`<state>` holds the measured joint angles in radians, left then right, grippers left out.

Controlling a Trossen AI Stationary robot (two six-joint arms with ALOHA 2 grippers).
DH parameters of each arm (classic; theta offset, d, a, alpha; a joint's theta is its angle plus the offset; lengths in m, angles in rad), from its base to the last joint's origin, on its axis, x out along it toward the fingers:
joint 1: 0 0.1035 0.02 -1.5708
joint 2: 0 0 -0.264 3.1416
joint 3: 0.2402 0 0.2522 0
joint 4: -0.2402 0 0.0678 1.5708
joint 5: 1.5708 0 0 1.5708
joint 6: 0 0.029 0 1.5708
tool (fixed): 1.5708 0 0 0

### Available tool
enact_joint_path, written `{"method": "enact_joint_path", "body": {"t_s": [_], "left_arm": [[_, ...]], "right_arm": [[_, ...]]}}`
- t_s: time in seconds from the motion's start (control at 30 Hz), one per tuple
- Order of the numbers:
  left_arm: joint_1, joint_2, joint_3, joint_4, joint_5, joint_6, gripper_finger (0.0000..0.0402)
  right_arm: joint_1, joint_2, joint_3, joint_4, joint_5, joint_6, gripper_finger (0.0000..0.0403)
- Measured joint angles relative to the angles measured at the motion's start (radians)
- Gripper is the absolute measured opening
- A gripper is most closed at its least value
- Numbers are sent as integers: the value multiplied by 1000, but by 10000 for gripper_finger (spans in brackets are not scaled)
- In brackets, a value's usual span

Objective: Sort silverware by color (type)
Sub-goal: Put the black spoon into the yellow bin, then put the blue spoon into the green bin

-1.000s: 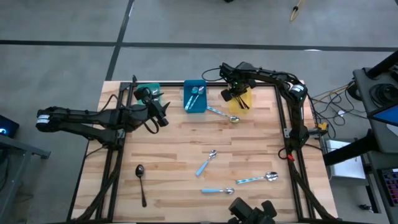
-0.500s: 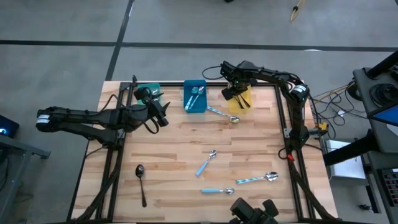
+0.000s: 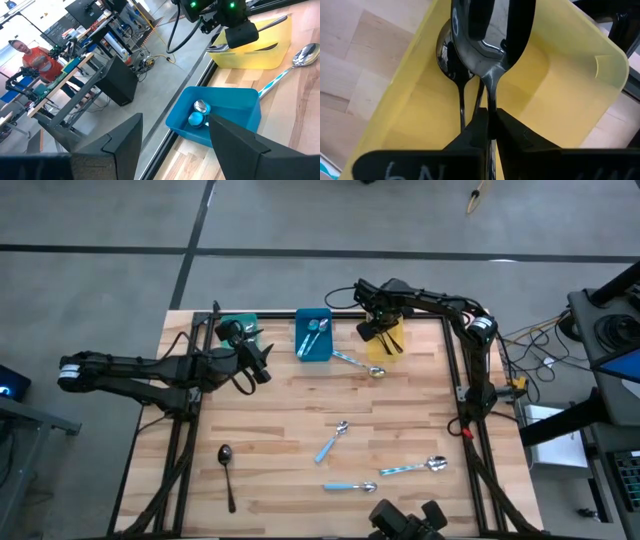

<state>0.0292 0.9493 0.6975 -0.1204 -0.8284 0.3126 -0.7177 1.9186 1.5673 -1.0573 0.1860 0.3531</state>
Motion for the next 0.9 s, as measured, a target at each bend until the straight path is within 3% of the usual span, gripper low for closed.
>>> {"method": "enact_joint_path", "body": {"t_s": [0.37, 0.63, 0.8, 0.9], "left_arm": [[0, 0, 0, 0, 0, 0, 207], [0, 0, 0, -21, 0, -57, 207], [-16, 0, 0, -99, 13, -271, 207], [-30, 0, 0, -161, 104, -434, 207]], "right_arm": [[0, -1, 0, 0, 0, -4, 83], [35, -100, -3, 11, 1, -39, 99], [109, -268, -80, 190, 0, -92, 89], [162, -403, -191, 374, 1, -92, 78]]}}
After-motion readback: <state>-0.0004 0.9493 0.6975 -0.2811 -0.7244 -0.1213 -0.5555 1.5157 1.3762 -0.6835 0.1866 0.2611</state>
